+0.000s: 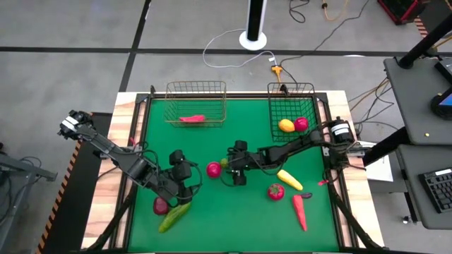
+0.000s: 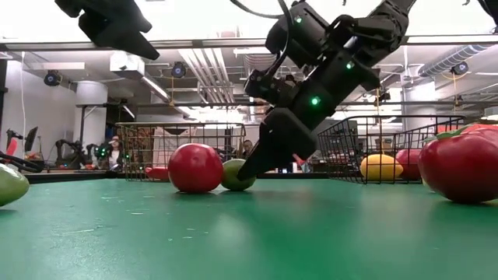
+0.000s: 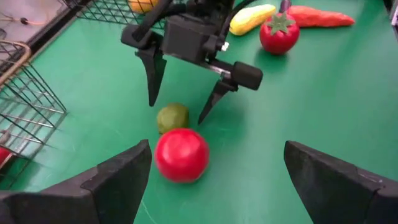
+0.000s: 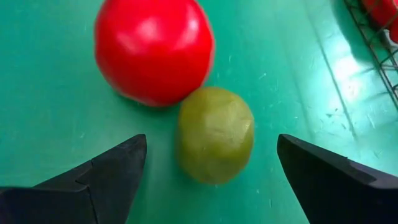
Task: Sort produce into baskets
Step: Put the lime into the black wire basket
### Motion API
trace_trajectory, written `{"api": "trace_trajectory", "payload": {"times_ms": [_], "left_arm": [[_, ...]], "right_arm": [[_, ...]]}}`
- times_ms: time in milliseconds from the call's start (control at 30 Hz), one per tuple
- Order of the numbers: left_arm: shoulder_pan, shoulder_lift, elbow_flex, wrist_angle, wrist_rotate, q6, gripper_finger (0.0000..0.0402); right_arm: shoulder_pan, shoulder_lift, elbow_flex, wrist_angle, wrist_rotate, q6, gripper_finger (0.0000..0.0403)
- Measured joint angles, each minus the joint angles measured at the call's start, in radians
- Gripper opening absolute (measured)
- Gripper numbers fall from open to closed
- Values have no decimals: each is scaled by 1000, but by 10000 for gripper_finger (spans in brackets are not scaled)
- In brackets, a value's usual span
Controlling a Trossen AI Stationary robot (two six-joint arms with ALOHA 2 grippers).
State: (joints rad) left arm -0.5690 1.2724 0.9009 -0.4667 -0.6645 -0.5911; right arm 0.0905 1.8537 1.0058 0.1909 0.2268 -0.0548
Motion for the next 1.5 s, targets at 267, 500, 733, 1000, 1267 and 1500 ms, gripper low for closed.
{"api": "trace_trajectory", "payload": {"times_ms": [267,500,733,1000,1267,1500], "left_arm": [[0,0,0,3,-19,-2,346],[0,0,0,3,-19,-3,346],[0,0,0,3,-19,-3,346],[0,0,0,5,-19,-3,346],[0,0,0,3,-4,-32,346],[0,0,1,-5,2,-78,346]], "right_arm": [[-15,8,0,31,-2,-24,323],[-29,10,0,31,-50,-23,282],[-31,10,0,28,-52,-13,227],[-32,10,0,25,-52,-14,158],[-32,-8,0,-14,-44,-16,153],[-32,-152,0,-166,24,-16,152]]}}
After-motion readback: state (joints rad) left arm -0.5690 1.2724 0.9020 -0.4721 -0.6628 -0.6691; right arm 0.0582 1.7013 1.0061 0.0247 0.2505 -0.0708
